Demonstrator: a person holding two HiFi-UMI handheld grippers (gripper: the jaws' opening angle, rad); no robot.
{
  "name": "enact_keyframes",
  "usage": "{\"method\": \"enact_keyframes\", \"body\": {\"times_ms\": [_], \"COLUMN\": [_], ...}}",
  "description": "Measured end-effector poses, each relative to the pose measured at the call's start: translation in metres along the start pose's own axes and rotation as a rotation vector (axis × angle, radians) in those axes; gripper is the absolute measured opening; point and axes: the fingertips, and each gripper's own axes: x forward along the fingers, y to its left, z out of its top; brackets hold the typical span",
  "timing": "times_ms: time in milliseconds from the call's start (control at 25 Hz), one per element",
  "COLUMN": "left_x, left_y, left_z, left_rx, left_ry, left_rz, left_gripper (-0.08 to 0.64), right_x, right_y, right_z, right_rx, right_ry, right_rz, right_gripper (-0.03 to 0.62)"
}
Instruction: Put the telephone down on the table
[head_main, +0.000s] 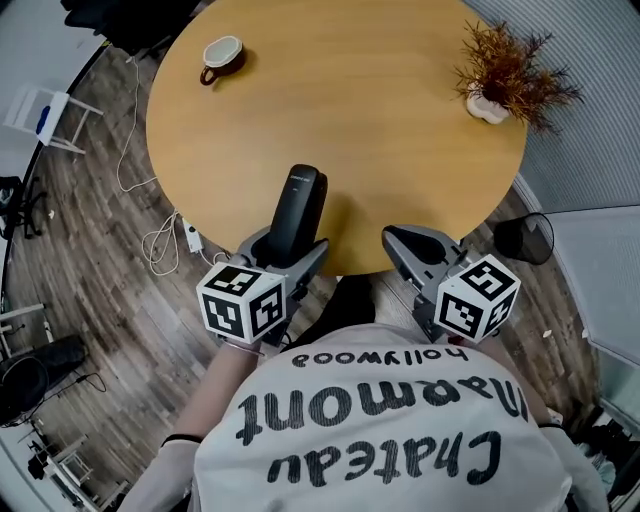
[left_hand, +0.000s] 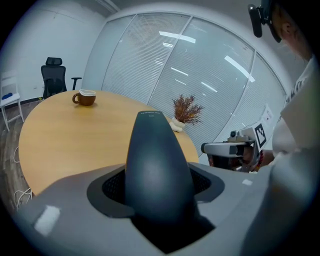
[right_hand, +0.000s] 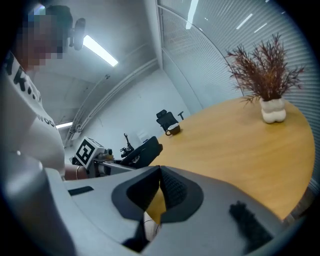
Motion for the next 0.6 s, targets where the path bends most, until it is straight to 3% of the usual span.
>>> {"method": "enact_keyframes", "body": {"times_ms": [240,480,600], "left_x": [0.016,0.037,0.044], "left_y": [0.029,0.045,0.052], "left_z": [0.013,0.019,0.020], "left_rx": [0.012,0.082,0.075], "left_ry": [0.053,0.132,0.156], "left_rz": [0.011,0.003,-0.003], "left_gripper": [0.319,0.319,0.319], "right_x": [0.040,0.056,0.058], "right_y": [-0.008,-0.030,-0.039], "right_z": [0.014,0.033,0.042], "right_rx": [0.011,-0.054,-0.026], "right_ry": [0.040,0.058,0.039], "right_rz": [0.051,0.013,0.001], "right_gripper": [0.015,0.015,0.015]}}
